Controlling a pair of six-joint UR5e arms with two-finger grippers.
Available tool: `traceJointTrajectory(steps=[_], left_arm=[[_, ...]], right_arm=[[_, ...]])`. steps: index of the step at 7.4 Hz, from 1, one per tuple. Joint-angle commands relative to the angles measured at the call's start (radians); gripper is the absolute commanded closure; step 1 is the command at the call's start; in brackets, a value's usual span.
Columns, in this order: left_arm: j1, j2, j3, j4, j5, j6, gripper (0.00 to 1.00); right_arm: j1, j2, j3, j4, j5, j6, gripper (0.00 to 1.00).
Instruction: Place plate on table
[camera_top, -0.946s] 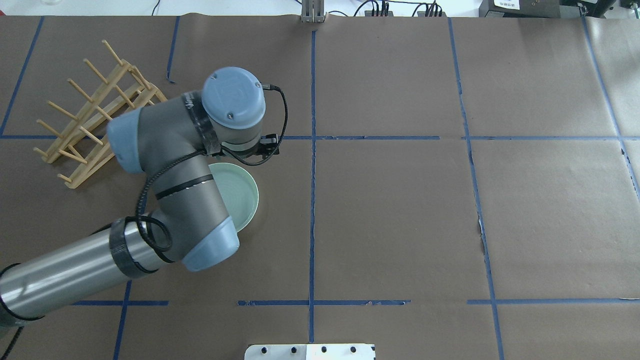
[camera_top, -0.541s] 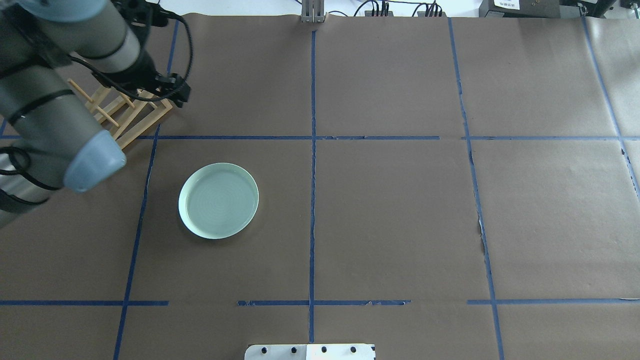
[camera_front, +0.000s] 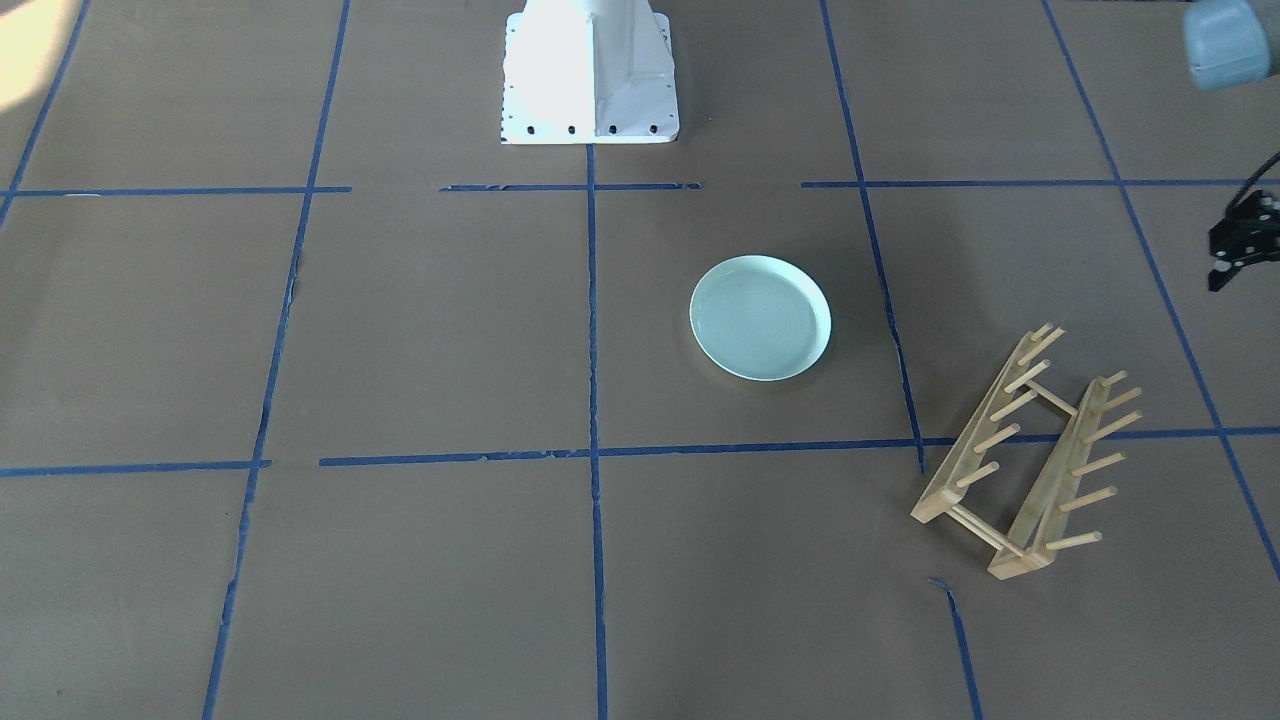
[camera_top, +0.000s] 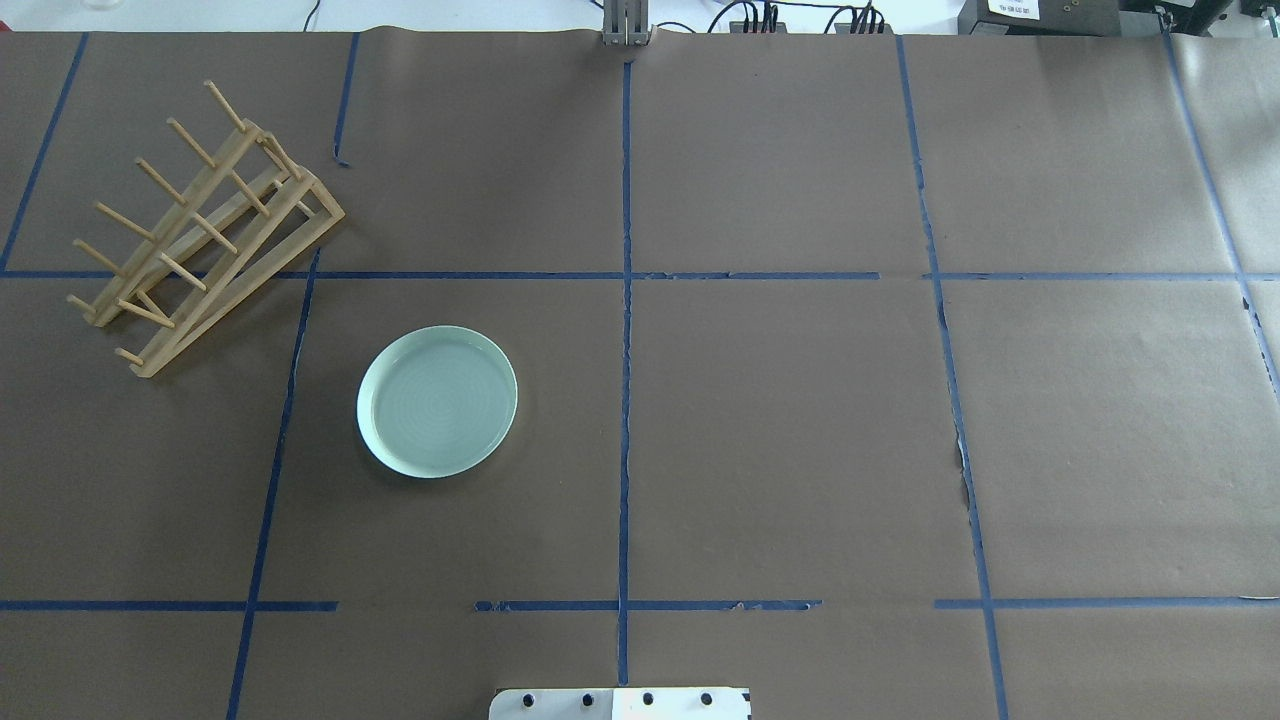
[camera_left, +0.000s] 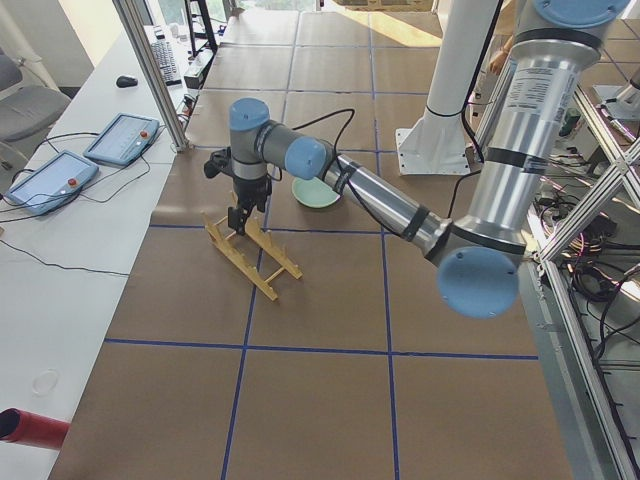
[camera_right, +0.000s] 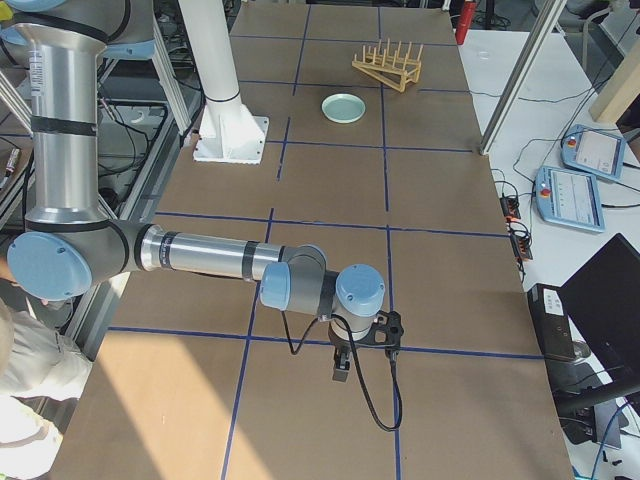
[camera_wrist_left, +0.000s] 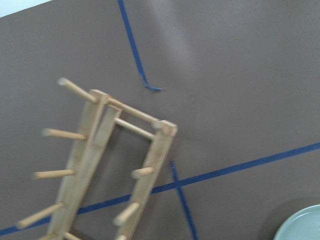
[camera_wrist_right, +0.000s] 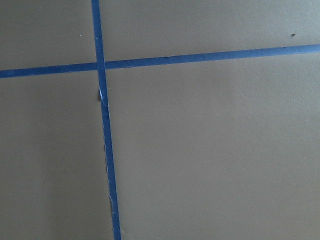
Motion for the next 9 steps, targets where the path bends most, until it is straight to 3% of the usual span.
traceJointTrajectory(steps=[1,2,3,9], left_arm=[[-0.198,0.178,0.116,-0.086,-0.036,0.081,0.00],[-0.228,0.187,0.187,-0.142,-0.055,0.082,0.00],[-0.227,0.193,0.207,-0.148,-0.133,0.056,0.00],[-0.227,0.224,0.149,-0.189,-0.161,-0.014,0.00]], right_arm=[[0.000,0.000,0.000,0.000,0.000,0.000,0.00],[0.000,0.000,0.000,0.000,0.000,0.000,0.00],[0.000,0.000,-0.002,0.000,0.000,0.000,0.00],[0.000,0.000,-0.002,0.000,0.000,0.000,0.00]])
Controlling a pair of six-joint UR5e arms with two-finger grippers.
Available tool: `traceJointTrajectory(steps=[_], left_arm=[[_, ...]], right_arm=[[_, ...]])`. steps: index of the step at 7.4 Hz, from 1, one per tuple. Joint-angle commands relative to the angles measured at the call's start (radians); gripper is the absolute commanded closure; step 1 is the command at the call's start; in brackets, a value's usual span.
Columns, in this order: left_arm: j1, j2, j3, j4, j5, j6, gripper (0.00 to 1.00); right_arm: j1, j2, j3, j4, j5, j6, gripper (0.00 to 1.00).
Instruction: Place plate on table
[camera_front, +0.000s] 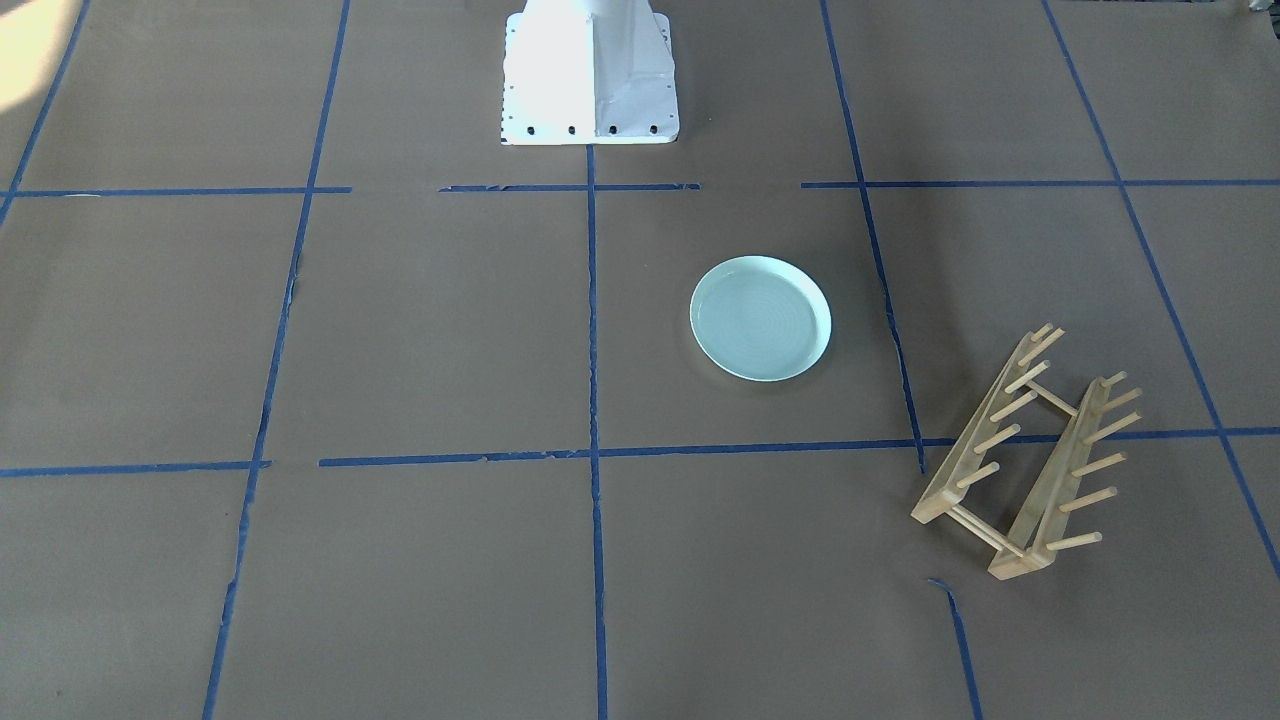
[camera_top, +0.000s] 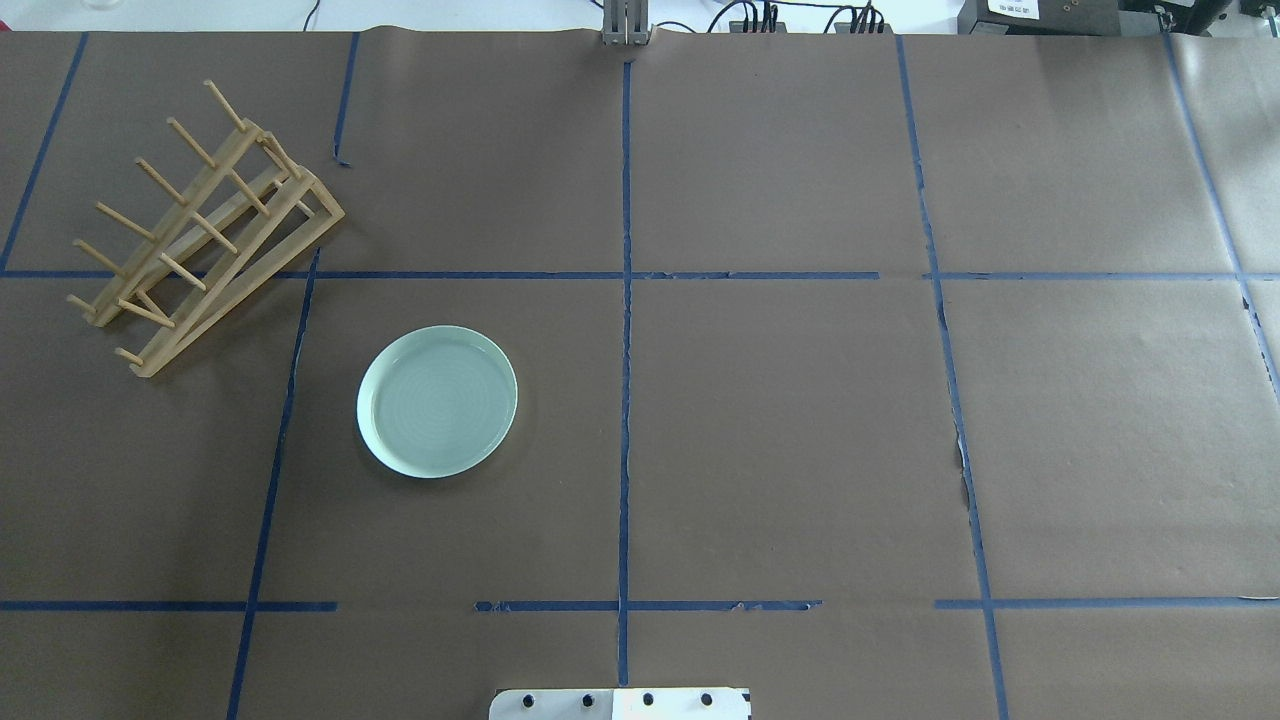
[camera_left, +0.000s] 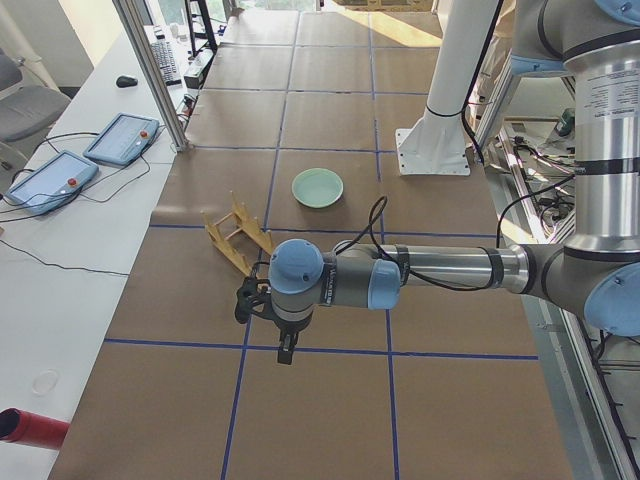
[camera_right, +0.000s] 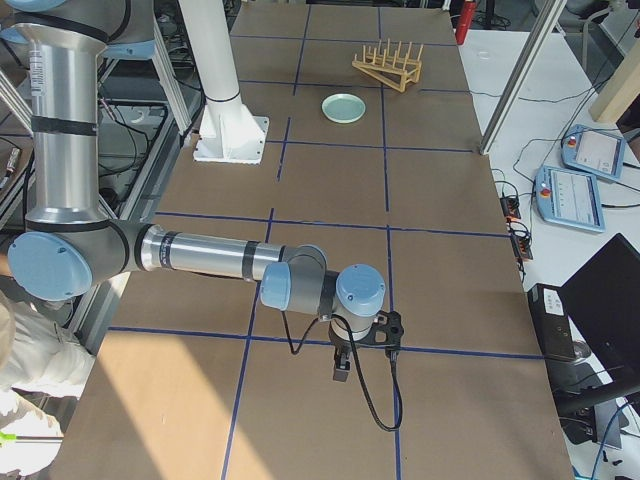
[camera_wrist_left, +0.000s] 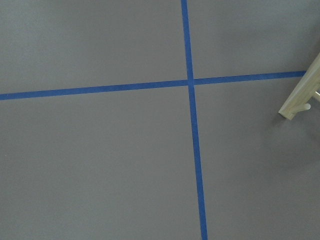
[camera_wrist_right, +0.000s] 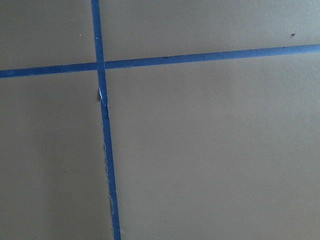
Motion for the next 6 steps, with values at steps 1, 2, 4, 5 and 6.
traceJointTrajectory(steps=[1,2,4,5,6], left_arm=[[0.000,0.001,0.001,-0.045,0.000,0.007,0.00],[0.000,0.004,0.003,-0.046,0.000,0.006,0.00],[0.000,0.013,0.007,-0.040,0.013,0.006,0.00],[0.000,0.010,-0.002,-0.041,0.012,0.006,0.00],[-0.002,0.011,-0.012,-0.041,0.012,0.006,0.00]], right_arm=[[0.000,0.000,0.000,0.000,0.000,0.000,0.00],[0.000,0.000,0.000,0.000,0.000,0.000,0.00],[0.000,0.000,-0.001,0.000,0.000,0.000,0.00],[0.000,0.000,0.000,0.000,0.000,0.000,0.00],[0.000,0.000,0.000,0.000,0.000,0.000,0.00]])
